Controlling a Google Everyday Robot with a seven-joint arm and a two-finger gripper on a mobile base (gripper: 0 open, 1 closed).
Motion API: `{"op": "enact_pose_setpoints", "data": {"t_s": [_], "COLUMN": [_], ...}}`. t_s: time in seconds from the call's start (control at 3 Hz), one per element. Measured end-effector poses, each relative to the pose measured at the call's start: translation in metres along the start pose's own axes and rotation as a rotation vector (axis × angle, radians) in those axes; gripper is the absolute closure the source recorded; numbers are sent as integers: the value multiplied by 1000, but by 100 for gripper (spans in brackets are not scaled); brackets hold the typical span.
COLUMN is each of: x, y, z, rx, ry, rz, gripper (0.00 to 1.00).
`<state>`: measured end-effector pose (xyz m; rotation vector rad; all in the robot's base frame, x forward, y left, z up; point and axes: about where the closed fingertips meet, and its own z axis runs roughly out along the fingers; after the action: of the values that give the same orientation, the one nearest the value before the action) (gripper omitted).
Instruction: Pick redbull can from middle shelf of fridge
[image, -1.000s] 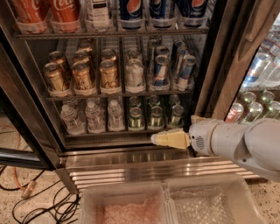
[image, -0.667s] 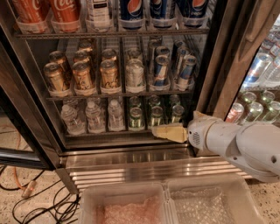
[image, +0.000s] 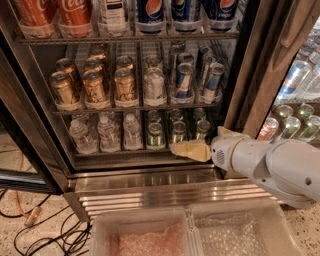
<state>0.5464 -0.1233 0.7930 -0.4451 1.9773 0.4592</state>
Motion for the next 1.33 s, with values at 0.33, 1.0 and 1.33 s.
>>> {"op": "enact_pose_setpoints", "data": {"t_s": [0.33,1.0,1.33], "x": [-1,-18,-25], "y": [6,8,8], "z": [22,66,78], "rx": [-8,90,177], "ry": [-52,-198,-243], "rz": [33,16,0], "gripper": [0,0,0]}}
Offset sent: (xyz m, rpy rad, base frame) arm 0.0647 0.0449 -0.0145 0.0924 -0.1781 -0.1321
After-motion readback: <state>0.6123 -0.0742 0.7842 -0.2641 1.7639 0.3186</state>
